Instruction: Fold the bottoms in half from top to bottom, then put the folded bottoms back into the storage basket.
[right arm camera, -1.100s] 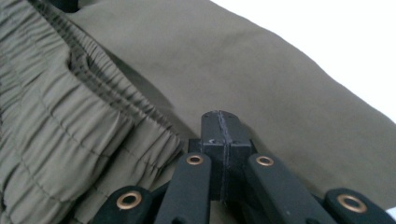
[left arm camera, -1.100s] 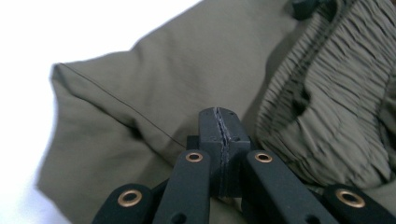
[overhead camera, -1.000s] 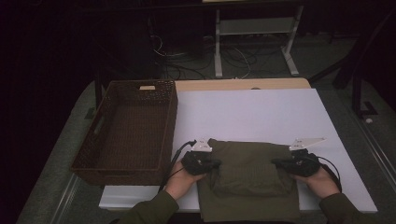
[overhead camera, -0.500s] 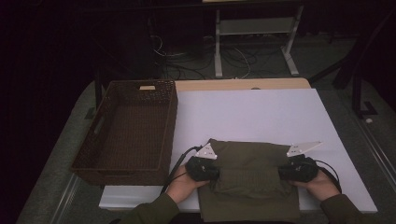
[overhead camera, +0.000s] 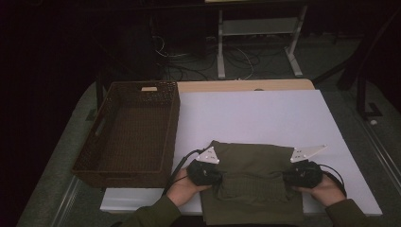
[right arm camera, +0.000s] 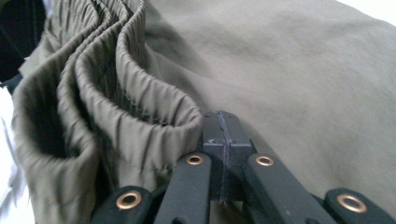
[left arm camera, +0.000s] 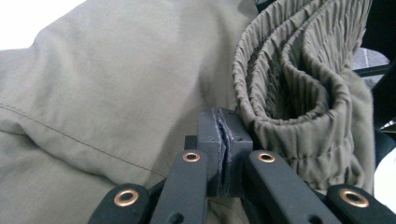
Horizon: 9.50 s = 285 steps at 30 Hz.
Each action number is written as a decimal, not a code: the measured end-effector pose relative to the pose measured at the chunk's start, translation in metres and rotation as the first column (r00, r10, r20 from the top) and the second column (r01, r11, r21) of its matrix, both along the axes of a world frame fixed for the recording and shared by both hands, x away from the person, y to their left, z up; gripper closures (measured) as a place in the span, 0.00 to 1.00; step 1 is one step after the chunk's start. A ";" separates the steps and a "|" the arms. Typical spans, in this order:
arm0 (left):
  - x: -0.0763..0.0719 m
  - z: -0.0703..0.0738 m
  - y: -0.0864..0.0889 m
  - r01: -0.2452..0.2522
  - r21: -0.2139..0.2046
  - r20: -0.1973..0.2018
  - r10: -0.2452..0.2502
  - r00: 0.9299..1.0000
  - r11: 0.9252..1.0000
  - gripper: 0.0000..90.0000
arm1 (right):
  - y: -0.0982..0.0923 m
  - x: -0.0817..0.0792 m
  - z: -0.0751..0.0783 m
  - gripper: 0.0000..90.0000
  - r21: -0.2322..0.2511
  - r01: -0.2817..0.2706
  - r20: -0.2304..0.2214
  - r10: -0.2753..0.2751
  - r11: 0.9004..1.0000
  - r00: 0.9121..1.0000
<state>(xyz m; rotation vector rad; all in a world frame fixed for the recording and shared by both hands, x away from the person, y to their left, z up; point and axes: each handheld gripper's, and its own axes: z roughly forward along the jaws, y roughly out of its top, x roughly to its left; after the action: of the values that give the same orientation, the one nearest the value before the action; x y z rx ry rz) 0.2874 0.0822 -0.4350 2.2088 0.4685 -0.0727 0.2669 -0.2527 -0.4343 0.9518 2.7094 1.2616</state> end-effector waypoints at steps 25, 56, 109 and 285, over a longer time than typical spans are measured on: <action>-0.037 0.016 -0.001 0.173 -0.050 -0.002 -0.173 0.985 0.984 0.97 | 0.019 -0.036 0.013 0.99 0.006 -0.143 -0.014 0.143 0.990 0.990; -0.038 0.012 -0.003 0.130 -0.023 -0.010 -0.130 0.991 0.991 0.51 | 0.020 -0.041 0.012 0.59 0.011 -0.087 0.042 0.086 0.996 0.995; 0.056 0.021 0.005 -0.302 0.065 0.089 0.296 0.951 0.951 0.24 | 0.017 -0.029 0.006 0.42 0.005 -0.005 0.067 0.005 1.000 0.998; 0.112 -0.008 -0.006 -0.411 0.174 0.066 0.406 0.911 0.895 0.93 | -0.043 0.122 0.001 0.65 -0.089 0.392 0.005 -0.393 0.916 0.920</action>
<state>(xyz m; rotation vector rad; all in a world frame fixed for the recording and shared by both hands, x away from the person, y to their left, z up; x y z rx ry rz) 0.3990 0.0761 -0.4432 2.2384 0.9484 0.2367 0.3891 -0.2958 -0.4334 1.4047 2.3847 1.0494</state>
